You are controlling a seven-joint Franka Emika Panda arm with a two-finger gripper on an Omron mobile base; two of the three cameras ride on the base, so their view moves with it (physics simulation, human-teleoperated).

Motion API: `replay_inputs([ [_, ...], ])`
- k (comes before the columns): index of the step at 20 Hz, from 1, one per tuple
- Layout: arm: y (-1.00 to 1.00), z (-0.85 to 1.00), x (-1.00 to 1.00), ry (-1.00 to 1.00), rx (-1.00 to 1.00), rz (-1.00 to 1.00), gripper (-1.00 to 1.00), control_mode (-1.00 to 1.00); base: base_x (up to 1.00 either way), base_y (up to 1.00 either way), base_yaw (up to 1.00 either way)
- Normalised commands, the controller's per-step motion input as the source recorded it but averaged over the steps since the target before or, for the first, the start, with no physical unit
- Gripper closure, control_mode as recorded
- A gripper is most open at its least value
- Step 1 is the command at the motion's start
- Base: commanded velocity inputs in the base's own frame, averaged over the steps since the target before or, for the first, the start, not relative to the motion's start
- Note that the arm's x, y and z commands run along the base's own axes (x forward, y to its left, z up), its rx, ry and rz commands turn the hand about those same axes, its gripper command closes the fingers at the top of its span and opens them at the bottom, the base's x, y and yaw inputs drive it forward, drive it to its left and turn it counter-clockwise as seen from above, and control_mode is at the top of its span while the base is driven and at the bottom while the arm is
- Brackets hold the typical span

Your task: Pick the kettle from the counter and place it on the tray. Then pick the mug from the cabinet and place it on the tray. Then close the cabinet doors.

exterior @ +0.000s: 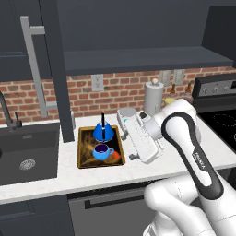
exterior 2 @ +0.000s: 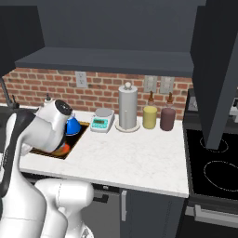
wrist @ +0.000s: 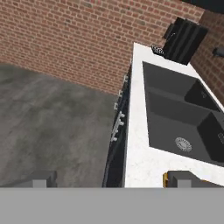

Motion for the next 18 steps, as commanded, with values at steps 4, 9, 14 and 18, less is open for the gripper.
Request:
replay_inputs([
  [4, 0.00, 0.37, -0.37, -0.15, 0.00, 0.17, -1.00, -1.00, 0.00, 0.00, 0.00],
  [9, 0.00, 0.39, -0.38, -0.18, 0.00, 0.16, -1.00, -1.00, 0.00, 0.00, 0.00],
  [14, 0.04, 0.44, -0.28, -0.16, -0.01, 0.16, -1.00, -1.00, 0.00, 0.00, 0.00],
  [18, 0.19, 0.42, -0.21, -0.11, -0.03, 0.17, -1.00, -1.00, 0.00, 0.00, 0.00],
])
